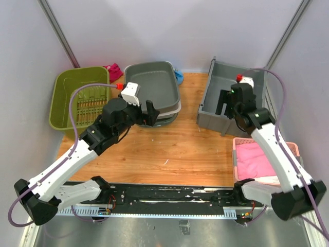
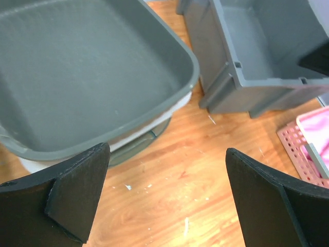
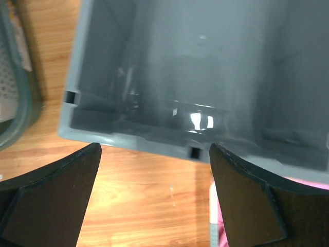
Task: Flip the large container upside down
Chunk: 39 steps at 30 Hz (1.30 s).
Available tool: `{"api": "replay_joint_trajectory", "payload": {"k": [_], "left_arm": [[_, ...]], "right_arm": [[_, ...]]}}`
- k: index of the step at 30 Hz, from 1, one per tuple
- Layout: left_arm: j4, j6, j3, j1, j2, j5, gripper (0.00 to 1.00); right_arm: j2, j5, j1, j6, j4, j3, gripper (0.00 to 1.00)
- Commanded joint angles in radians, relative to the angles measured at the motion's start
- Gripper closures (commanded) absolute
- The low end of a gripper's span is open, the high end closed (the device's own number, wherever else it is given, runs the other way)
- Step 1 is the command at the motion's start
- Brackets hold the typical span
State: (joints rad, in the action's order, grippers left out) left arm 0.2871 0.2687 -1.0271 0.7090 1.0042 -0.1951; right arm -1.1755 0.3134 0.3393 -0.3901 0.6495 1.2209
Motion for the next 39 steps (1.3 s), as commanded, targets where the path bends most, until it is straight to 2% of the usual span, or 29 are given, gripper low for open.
{"api": "replay_joint_trajectory", "payload": {"k": [1, 11, 14, 16, 17, 20, 23, 25, 26, 35, 39], "left_arm": [[-0.032, 0.047, 0.025, 0.051, -0.015, 0.01, 0.01], [0.012, 0.059, 0.011, 0.058, -0.073, -0.01, 0.01], [0.023, 0.059, 0.021, 0.058, -0.091, -0.006, 0.01], [0.033, 0.047, 0.024, 0.058, -0.101, -0.009, 0.01], [0.041, 0.042, 0.023, 0.058, -0.103, -0.015, 0.01], [0.056, 0.037, 0.023, 0.058, -0.112, -0.02, 0.01], [0.057, 0.035, 0.033, 0.058, -0.122, -0.006, 0.01], [0.057, 0.031, 0.039, 0.058, -0.125, -0.011, 0.01], [0.057, 0.029, 0.04, 0.058, -0.126, -0.012, 0.01], [0.07, -0.011, 0.0, 0.058, -0.145, -0.084, 0.01], [0.074, 0.004, -0.012, 0.058, -0.149, -0.109, 0.01]], "right_arm": [[-0.198, -0.02, 0.08, 0.029, 0.026, 0.194, 0.12], [-0.664, 0.075, 0.1, -0.086, 0.069, 0.577, 0.12], [-0.787, 0.097, 0.092, -0.107, 0.123, 0.716, 0.17], [-0.852, 0.097, 0.083, -0.131, 0.147, 0.772, 0.26], [-0.865, 0.092, 0.081, -0.138, 0.141, 0.779, 0.34], [-0.869, 0.067, 0.08, -0.144, 0.108, 0.755, 0.56], [-0.836, 0.033, 0.078, -0.15, 0.079, 0.726, 0.74], [-0.813, -0.009, 0.076, -0.151, 0.07, 0.721, 0.95], [-0.811, -0.028, 0.076, -0.153, 0.069, 0.721, 0.99], [-0.602, -0.315, 0.064, -0.236, 0.04, 0.711, 0.99], [-0.538, -0.512, 0.031, -0.302, -0.03, 0.68, 0.99]]}}
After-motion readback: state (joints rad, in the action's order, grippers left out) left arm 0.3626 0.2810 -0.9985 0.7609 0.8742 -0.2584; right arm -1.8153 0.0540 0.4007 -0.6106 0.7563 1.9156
